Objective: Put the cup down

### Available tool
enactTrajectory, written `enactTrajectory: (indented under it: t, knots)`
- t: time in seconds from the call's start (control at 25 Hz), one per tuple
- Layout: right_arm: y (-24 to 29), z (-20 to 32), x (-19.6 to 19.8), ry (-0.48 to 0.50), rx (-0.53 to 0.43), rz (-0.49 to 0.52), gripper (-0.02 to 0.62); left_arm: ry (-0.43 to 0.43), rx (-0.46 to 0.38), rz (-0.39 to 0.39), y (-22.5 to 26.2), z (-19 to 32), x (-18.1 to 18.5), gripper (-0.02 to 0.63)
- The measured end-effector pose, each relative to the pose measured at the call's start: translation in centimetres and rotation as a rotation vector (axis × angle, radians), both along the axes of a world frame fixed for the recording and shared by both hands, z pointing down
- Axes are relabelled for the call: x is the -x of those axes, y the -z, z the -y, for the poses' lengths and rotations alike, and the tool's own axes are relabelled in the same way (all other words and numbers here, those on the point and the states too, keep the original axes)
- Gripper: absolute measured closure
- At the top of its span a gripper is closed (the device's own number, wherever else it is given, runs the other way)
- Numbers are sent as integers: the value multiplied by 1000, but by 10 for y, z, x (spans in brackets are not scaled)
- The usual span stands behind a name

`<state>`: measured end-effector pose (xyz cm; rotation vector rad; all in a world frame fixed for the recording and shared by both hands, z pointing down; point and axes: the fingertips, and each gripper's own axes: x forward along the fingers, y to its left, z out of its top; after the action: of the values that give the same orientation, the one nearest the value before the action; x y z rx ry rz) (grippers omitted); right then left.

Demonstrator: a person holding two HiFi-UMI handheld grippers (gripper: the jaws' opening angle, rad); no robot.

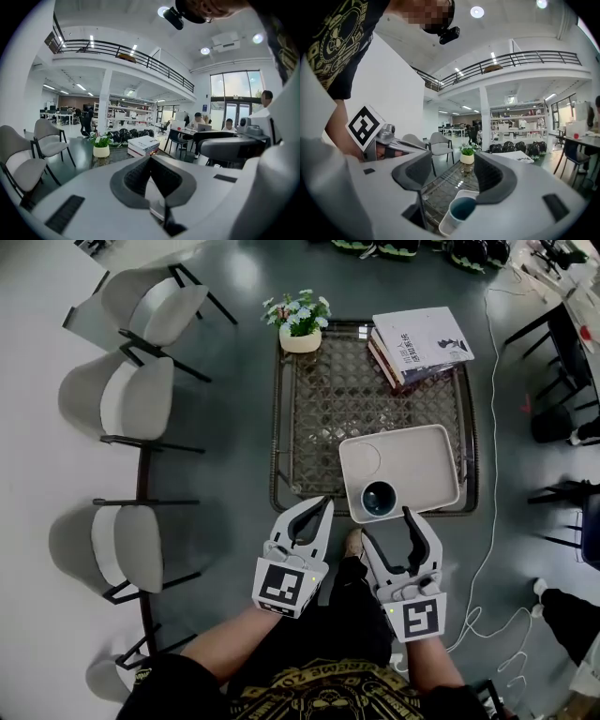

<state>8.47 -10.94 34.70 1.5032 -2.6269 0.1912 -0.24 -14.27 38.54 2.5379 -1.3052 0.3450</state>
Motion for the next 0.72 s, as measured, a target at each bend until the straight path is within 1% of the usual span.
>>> enactTrajectory:
  t: [0.16,0.28,0.32,0.44,0.6,0.64,0.72]
  knots:
    - [13,-5,6,-19,4,9,389,-33,-7,6,14,-8,3,617]
    - [23,-7,9,-39,14,18,475,-41,-15,7,27,-12,10,617]
    - [26,-8,9,-48,14,20,494,-41,-19,7,31,-13,13,617]
    - [38,-6,11,-79,-2,-5,517,-51,-32,8,44,-16,20,617]
    - [55,-9,18,-94,-40,-16,520,-67,-46,-4,62,-23,26,617]
    - [58,-10,19,-99,-36,-22,540,-71,-51,-11,68,-24,27,617]
    - [65,-13,22,-109,-18,-28,558,-78,-64,-25,78,-27,29,617]
